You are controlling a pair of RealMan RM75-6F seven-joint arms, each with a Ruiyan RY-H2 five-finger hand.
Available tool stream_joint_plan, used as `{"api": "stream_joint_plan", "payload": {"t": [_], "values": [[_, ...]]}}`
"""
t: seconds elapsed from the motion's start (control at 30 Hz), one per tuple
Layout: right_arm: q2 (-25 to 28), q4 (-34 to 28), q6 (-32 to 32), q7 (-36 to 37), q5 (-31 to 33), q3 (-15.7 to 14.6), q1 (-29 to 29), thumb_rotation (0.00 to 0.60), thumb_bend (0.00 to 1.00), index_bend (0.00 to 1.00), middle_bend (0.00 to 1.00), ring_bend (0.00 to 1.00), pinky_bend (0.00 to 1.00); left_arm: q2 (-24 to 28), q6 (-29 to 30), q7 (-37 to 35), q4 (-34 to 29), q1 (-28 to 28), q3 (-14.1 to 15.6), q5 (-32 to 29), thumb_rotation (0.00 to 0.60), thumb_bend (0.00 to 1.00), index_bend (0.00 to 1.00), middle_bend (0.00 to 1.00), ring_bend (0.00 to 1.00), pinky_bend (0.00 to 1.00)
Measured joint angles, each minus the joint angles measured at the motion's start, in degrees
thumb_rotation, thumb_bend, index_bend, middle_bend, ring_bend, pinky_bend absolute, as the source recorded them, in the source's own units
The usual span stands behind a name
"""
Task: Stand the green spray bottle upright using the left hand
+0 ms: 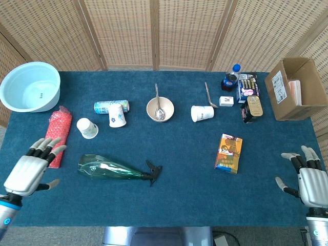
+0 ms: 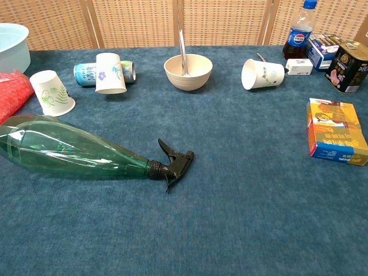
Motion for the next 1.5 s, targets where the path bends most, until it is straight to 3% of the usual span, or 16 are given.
{"api": "stream_joint_plan", "payload": {"t": [0.27, 0.5, 0.8, 1.5], "values": [[-0.3, 1.3, 0.2, 1.8, -0.2, -0.2, -0.4, 0.6, 0.28, 0.27, 0.31, 0.03, 0.1, -2.8, -7.4, 10.5, -4.3, -6.0, -2.2, -7.3, 0.6, 0.18, 0.19, 0.05, 0.0, 0.09], [0.0, 2.4, 0.2, 3.5, 0.0, -0.2, -0.7, 0.6, 0.28, 0.27, 0.31, 0.03, 0.1, -11.1, -10.4, 20.8, -5.2, -11.5, -3.8, -16.6, 0.6, 0.18, 0.17, 0.03, 0.0, 0.08], [0.3, 4.1, 0.5, 5.9, 0.4, -0.1, -1.3, 0.6, 0.28, 0.26, 0.31, 0.02, 0.1, -19.9, -13.9, 30.9, -3.8, -18.9, -3.8, -28.2, 0.6, 0.18, 0.18, 0.02, 0.0, 0.07], [1.0, 5.2, 1.4, 8.7, 0.2, -0.2, -2.5, 0.6, 0.28, 0.26, 0.31, 0.01, 0.1, -33.5, -11.0, 39.3, 2.5, -29.2, -2.4, -41.7, 0.6, 0.18, 0.16, 0.03, 0.0, 0.09]]}}
